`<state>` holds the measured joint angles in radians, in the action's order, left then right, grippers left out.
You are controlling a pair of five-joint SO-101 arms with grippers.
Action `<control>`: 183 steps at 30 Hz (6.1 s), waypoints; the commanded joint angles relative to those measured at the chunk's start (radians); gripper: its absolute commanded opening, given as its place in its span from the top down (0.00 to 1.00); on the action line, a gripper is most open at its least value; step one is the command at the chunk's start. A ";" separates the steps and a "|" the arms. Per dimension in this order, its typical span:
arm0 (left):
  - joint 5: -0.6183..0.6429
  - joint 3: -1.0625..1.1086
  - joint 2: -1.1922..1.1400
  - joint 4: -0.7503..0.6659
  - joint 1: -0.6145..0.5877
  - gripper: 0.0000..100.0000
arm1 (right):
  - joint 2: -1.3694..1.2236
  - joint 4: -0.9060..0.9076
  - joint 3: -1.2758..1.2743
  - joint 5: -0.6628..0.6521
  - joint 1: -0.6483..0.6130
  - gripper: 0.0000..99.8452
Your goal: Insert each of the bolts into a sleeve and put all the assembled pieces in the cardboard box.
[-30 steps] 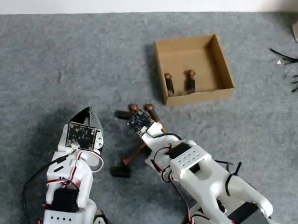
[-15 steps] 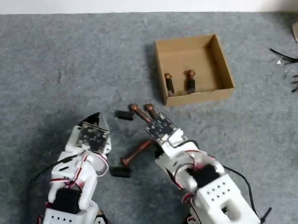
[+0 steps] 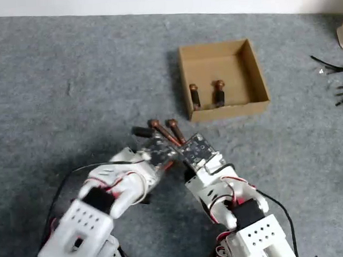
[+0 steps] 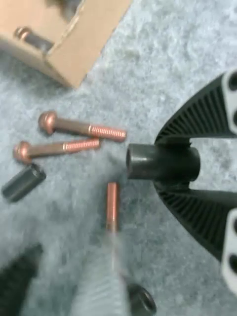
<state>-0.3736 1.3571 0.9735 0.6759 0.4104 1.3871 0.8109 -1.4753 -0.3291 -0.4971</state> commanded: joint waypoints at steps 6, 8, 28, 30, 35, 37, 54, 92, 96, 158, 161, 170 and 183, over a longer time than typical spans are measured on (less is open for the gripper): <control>-0.037 -0.160 -0.375 -0.077 0.028 0.80 | 0.012 0.001 0.007 -0.003 0.025 1.00; -0.037 -0.193 -0.443 -0.077 0.028 0.80 | 0.010 0.001 0.007 -0.003 0.025 1.00; -0.032 -0.384 -0.685 0.170 -0.002 0.99 | 0.013 -0.070 -0.053 -0.003 0.027 1.00; -0.032 -0.380 -0.685 0.180 -0.002 1.00 | 0.013 -0.070 -0.054 -0.003 0.027 1.00; -0.092 -0.386 -0.676 0.192 -0.002 1.00 | 0.015 -0.070 -0.058 -0.006 0.027 1.00; -0.180 -0.424 -0.657 0.256 -0.010 1.00 | 0.015 -0.070 -0.058 -0.006 0.027 1.00; -1.398 -0.659 -0.621 0.738 -0.484 1.00 | 0.015 -0.070 -0.058 -0.008 0.025 1.00; 0.964 -1.438 -1.299 0.821 -0.542 0.78 | 0.015 -0.071 -0.059 -0.009 0.025 1.00; 1.057 -1.428 -1.302 0.815 -0.522 0.78 | 0.015 -0.071 -0.059 -0.009 0.025 1.00; 0.842 -1.969 -1.615 1.062 -0.611 1.00 | 0.015 -0.071 -0.059 -0.011 0.025 1.00; 0.744 -2.100 -1.610 1.069 -0.618 1.00 | 0.015 -0.071 -0.059 -0.011 0.025 1.00; 0.694 -2.134 -1.231 1.076 -0.618 1.00 | 0.015 -0.071 -0.059 -0.011 0.025 1.00; 0.692 -1.320 -0.269 1.065 -0.585 1.00 | 0.015 -0.071 -0.059 -0.011 0.025 1.00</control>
<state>0.3230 -0.1220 0.4534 1.7499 -0.1926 1.3871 0.7649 -1.5428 -0.3291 -0.4818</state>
